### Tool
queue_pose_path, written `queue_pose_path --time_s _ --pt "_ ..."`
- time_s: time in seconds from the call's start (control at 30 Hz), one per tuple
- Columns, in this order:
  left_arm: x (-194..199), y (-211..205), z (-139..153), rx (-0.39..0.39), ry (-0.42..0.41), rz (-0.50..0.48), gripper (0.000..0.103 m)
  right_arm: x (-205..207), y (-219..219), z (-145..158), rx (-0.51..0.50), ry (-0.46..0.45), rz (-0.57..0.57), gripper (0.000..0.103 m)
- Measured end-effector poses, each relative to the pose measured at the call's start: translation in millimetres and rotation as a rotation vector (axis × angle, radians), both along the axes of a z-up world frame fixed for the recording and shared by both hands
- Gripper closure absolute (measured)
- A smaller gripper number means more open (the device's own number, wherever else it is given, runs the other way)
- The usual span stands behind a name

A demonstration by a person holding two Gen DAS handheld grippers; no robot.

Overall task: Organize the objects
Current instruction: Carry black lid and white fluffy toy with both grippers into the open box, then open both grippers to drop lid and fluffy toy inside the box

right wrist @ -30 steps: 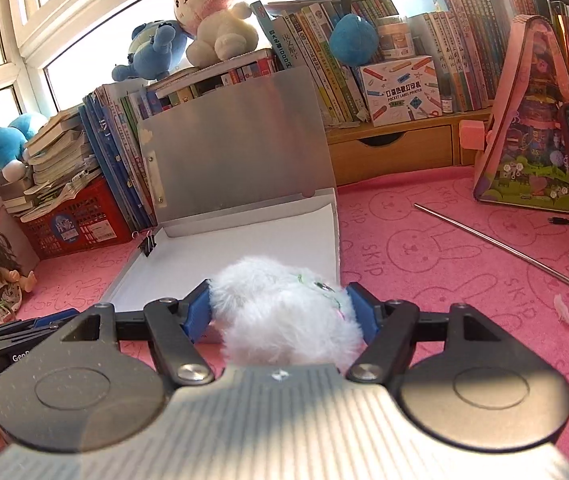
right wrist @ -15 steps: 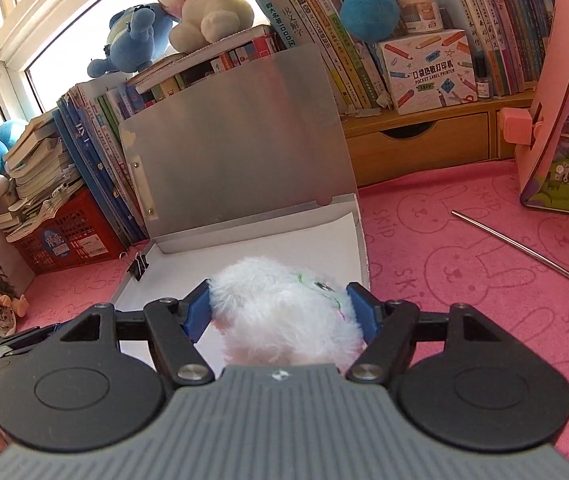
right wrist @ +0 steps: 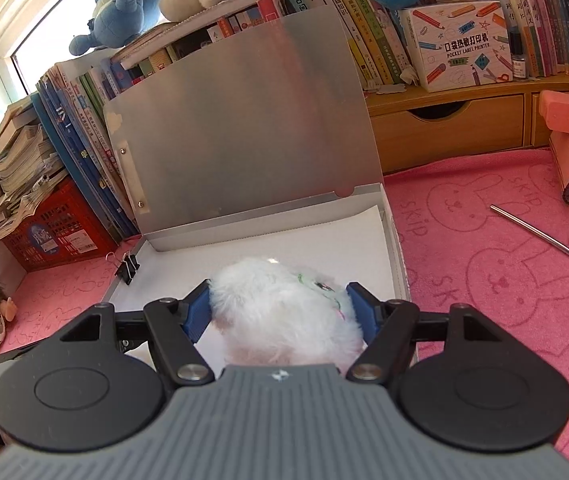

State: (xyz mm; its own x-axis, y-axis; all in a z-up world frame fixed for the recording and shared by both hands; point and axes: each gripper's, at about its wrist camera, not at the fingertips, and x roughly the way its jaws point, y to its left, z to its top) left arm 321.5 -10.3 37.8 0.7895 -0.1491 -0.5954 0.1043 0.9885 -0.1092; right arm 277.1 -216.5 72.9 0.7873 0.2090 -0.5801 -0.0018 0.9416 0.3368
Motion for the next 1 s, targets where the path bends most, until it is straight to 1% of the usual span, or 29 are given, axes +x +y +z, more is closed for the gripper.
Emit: queue_pose_path --time_s 0.33,0.4,0.43,0.47,0.5,0.57,0.63,0.7,0.77,1.0 --pt "10.7 -3.6 -15.3 0.011 0.026 -0.011 0.065 12.0 -0.2 -15.9 0.005 0.032 -0.007 0.03" --pt "10.5 -4.9 -16.7 0.009 0.025 -0.021 0.064 12.4 0.4 -18.3 0.006 0.033 -0.005 0.029" --pt "9.8 -5.6 -16.6 0.008 0.022 -0.025 0.064 12.0 0.5 -18.6 0.007 0.028 -0.011 0.026" --pt "9.2 -5.9 -16.1 0.008 0.022 -0.027 0.056 11.5 0.0 -18.4 0.009 0.021 -0.017 0.021" --pt "8.7 -5.8 -15.2 0.004 0.021 -0.026 0.042 10.4 -1.2 -17.7 0.015 0.012 -0.017 0.018" --pt "7.0 -4.8 -11.9 -0.009 0.014 -0.025 0.03 8.5 -3.1 -15.0 0.022 0.003 -0.024 0.017" --pt "4.4 -4.2 -7.3 -0.015 0.007 -0.028 0.026 5.8 -3.8 -11.7 0.017 -0.001 -0.024 0.016" --pt "0.3 -3.8 -2.3 -0.014 0.0 -0.024 0.019 1.4 -4.3 -7.1 0.007 -0.012 -0.021 0.016" --pt "-5.8 -3.2 3.2 -0.008 -0.01 -0.017 0.017 -4.4 -5.8 -2.3 0.0 -0.024 -0.019 0.016" --pt "-35.9 -2.6 20.9 0.01 -0.046 -0.049 0.013 -33.6 -10.4 15.7 -0.03 -0.059 0.004 0.016"
